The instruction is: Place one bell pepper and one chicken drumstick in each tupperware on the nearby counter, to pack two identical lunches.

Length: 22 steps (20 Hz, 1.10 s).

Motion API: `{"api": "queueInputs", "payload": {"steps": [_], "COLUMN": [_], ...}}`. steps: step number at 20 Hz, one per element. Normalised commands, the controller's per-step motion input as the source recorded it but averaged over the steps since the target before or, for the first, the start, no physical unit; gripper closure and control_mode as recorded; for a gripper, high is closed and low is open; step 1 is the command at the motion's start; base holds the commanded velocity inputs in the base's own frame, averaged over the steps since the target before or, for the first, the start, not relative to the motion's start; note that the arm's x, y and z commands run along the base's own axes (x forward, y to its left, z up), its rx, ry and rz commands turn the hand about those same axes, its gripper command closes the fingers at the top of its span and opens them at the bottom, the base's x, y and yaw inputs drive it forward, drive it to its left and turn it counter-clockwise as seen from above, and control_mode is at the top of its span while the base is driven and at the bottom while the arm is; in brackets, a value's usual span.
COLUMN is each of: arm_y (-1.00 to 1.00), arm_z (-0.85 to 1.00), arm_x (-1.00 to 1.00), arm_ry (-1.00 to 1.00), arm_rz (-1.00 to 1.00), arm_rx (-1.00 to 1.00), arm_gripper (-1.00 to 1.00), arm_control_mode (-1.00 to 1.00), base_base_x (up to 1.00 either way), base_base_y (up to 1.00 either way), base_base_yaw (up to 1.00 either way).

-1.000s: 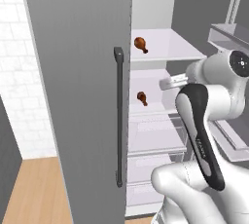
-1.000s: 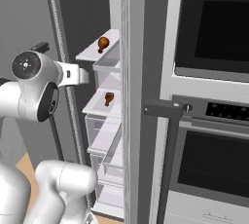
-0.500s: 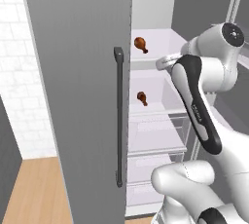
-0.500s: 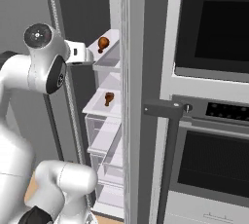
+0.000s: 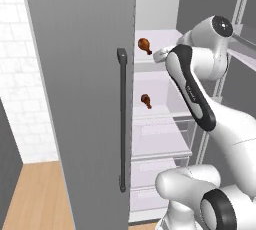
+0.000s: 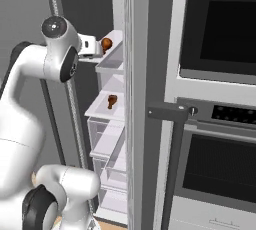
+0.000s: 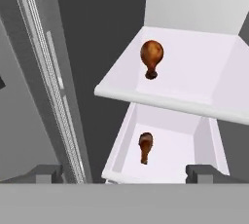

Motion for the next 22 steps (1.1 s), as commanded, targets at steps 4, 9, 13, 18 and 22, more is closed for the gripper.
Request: {"api": "queueInputs", "payload": {"steps": [4, 9, 13, 18, 22], "arm_y": [-0.02, -0.05, -0.07, -0.03, 0.0], "arm_z": [0.0, 0.0, -0.02, -0.21, -0.26], "arm_x": [0.68, 0.68, 0.71, 0.69, 0.63], "arm_ry": [0.02, 0.03, 0.06, 0.02, 0.0], "arm_rz": [0.0, 0.02, 0.04, 0.05, 0.04], "arm_rx": [0.0, 0.0, 0.0, 0.0, 0.0], "arm_gripper": [-1.0, -1.0, -1.0, -1.0, -1.0], "arm_control_mode": [-1.0, -1.0, -1.0, -1.0, -1.0], "base_base_x": [0.0, 0.0, 0.0, 0.0, 0.0], "base_base_y": [0.0, 0.0, 0.0, 0.0, 0.0], "base_base_yaw": [0.0, 0.0, 0.0, 0.0, 0.0]}}
